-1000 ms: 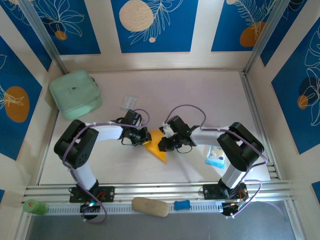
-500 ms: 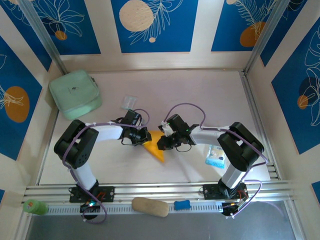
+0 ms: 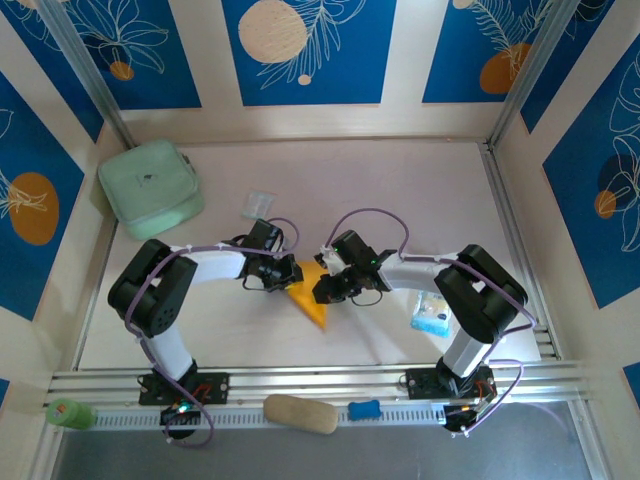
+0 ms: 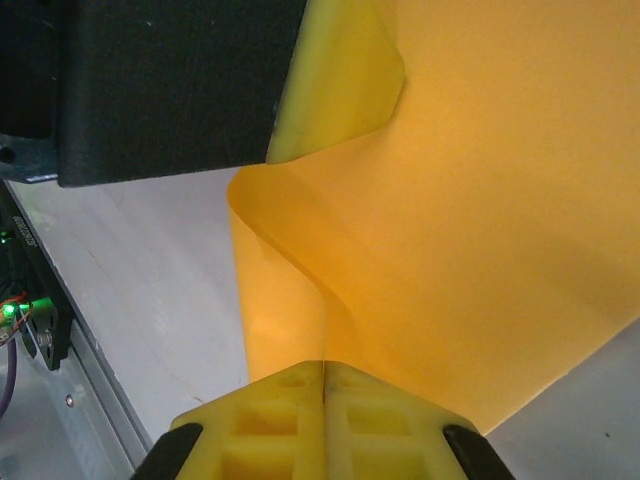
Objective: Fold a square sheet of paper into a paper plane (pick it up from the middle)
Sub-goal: Third fold the triangle at the center of the table.
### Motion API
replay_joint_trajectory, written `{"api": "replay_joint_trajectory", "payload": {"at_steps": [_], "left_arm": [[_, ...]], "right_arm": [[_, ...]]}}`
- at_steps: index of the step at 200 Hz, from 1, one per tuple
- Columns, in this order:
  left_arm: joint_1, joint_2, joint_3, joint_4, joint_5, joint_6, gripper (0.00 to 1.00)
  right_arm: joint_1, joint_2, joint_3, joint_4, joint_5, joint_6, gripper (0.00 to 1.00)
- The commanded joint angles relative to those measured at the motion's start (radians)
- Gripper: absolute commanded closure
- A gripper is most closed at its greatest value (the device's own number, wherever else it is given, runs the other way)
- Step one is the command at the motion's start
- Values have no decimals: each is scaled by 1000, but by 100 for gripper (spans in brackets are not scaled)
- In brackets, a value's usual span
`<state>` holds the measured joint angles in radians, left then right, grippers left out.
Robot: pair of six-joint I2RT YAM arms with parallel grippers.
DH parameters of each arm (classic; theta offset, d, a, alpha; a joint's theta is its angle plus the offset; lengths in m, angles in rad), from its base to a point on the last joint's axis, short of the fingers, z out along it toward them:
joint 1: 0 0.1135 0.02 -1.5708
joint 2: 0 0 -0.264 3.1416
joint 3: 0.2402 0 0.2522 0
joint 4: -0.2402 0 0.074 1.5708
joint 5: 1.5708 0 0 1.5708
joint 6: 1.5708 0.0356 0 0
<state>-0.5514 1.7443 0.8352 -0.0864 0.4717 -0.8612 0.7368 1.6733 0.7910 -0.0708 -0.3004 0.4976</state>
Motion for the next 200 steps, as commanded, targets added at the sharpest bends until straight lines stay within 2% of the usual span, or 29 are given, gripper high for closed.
{"api": "replay_joint_trajectory", "payload": {"at_steps": [1, 200], "left_arm": [[5, 3, 15, -25, 4, 17, 90], [5, -26, 7, -31, -21, 14, 90]], "right_arm": [[6, 12, 7, -32, 8, -10, 96], [10, 70, -14, -18, 56, 2, 96]]}}
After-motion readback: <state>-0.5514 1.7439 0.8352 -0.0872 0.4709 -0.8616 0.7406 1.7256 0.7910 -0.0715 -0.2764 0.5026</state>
